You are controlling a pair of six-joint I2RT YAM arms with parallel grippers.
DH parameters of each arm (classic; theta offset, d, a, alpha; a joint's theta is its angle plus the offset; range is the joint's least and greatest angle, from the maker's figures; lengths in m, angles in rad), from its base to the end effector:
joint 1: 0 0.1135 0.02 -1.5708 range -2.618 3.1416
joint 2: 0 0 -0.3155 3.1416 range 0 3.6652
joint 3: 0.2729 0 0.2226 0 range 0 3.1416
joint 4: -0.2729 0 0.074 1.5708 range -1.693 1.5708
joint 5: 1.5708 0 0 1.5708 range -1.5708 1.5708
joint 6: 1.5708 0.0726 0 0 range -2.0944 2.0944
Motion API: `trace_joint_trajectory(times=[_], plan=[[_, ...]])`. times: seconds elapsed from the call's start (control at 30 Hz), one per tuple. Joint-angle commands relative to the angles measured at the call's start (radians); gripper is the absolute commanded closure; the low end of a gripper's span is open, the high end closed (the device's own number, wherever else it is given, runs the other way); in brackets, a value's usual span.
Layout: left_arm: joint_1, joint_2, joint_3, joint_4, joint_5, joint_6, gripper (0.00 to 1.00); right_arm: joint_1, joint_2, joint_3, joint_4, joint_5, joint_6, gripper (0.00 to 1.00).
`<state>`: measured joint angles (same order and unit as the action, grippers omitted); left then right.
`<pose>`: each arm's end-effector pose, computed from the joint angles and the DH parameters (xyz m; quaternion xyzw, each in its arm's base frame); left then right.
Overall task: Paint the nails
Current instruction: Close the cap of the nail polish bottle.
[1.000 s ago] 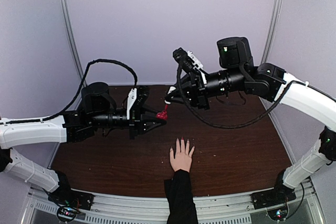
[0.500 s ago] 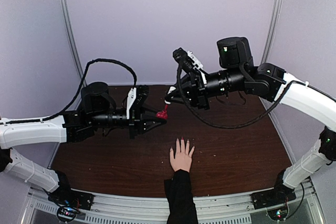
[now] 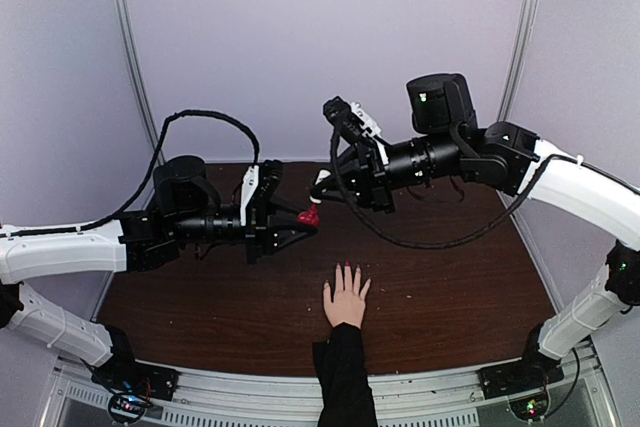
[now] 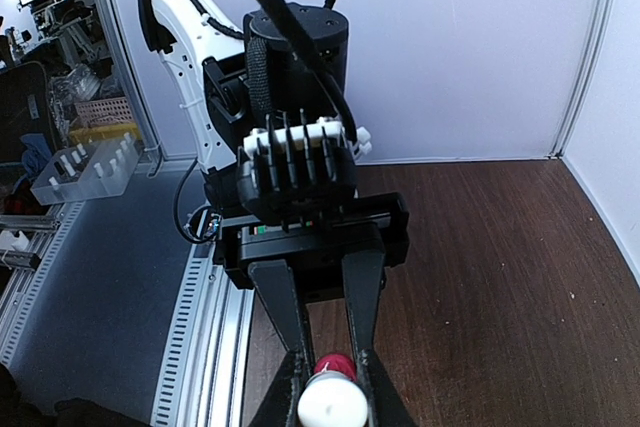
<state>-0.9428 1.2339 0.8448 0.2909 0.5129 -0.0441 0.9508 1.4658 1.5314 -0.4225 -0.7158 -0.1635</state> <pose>0.1318 -0.2422 0.3720 0.4648 0.5716 -0.4732 0.4831 0.1457 0.2861 0.4562 -0.5764 0.5473 0.4706 0.3830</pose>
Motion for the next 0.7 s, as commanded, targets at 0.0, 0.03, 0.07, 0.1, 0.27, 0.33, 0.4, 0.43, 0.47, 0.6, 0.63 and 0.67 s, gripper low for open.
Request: trace_joint_trajectory(times=[0.0,0.03,0.07,0.1,0.27,0.33,0.4,0.43,0.47,0.6,0.63,0.67], plan=[[-0.004,-0.013,0.017,0.082,0.004,-0.025,1.00,0.010,0.012,-0.001,0.011,0.010,-0.017,1.00],[-0.004,-0.012,0.016,0.087,0.005,-0.028,1.00,0.012,0.014,-0.002,0.009,0.014,-0.020,1.00],[-0.004,-0.013,0.015,0.091,0.006,-0.031,1.00,0.013,0.016,-0.001,0.007,0.017,-0.022,1.00],[-0.004,-0.014,0.015,0.095,0.006,-0.035,1.00,0.014,0.017,-0.002,0.004,0.021,-0.026,1.00],[-0.004,-0.019,0.008,0.115,0.009,-0.040,1.00,0.019,0.025,0.001,-0.007,0.036,-0.036,1.00],[-0.003,-0.022,0.005,0.121,0.009,-0.040,1.00,0.020,0.026,0.002,-0.010,0.039,-0.038,1.00],[-0.004,-0.023,0.000,0.129,0.013,-0.040,1.00,0.019,0.025,0.003,-0.015,0.043,-0.042,1.00],[-0.004,-0.024,-0.001,0.129,0.012,-0.041,1.00,0.020,0.024,0.003,-0.018,0.045,-0.044,1.00],[-0.004,-0.026,-0.002,0.131,0.011,-0.041,1.00,0.020,0.023,0.004,-0.022,0.049,-0.046,1.00],[-0.003,-0.038,-0.013,0.134,0.002,-0.040,1.00,0.020,0.018,0.004,-0.033,0.054,-0.053,1.00],[-0.004,-0.041,-0.014,0.134,-0.002,-0.039,1.00,0.020,0.015,0.003,-0.034,0.055,-0.054,1.00],[-0.004,-0.044,-0.016,0.134,-0.010,-0.037,1.00,0.020,0.014,0.004,-0.035,0.055,-0.055,1.00]])
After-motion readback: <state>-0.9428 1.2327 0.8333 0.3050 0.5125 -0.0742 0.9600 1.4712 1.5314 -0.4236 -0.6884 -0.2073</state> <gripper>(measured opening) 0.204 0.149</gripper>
